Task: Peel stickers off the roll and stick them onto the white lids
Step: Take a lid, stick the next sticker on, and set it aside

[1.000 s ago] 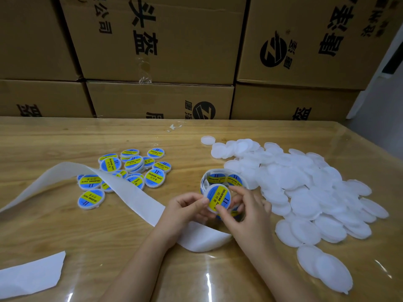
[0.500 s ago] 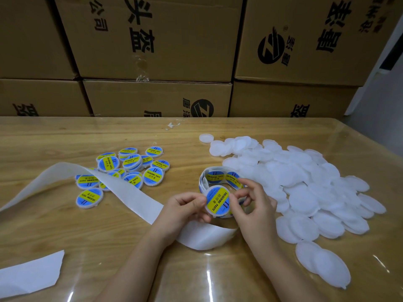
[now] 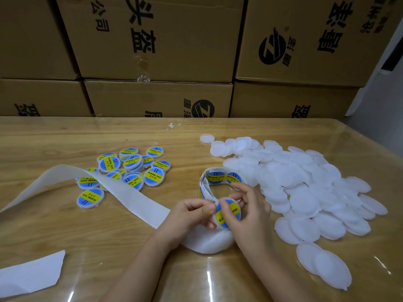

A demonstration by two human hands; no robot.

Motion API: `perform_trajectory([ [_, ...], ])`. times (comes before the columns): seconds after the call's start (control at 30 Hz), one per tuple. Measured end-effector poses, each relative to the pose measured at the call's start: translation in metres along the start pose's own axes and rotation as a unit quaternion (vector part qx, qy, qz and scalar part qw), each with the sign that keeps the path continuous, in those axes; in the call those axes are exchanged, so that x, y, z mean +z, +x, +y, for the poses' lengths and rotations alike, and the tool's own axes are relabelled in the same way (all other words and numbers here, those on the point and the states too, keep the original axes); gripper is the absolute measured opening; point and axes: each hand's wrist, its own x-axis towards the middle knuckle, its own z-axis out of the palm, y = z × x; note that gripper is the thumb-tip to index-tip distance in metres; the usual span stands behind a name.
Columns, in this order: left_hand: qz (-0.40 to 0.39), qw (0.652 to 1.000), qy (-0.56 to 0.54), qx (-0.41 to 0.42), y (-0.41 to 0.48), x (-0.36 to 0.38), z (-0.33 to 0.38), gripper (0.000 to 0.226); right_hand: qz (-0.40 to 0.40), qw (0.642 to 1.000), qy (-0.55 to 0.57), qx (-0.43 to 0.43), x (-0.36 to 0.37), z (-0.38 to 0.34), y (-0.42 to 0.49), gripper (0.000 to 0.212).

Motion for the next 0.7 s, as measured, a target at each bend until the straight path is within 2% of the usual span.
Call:
perform_trajectory([
  [0.23,0.034,0.999,-0.025,0.018,0.001,-0.004,-0.004,0.019,-0.024,0.998,-0.048,-0.017,0.004,-0.001,-0.004,0.051],
  [0.37,0.055,0.998,-0.019,0.017,0.004,-0.009,-0.006,0.029,-0.053,0.996,-0.068,-0.032,0.003,-0.003,-0.002,0.059],
  [0.7,0.077,0.994,-0.056,0.047,0.004,-0.019,-0.004,0.020,-0.033,0.997,-0.063,-0.012,-0.001,0.008,0.004,0.052],
])
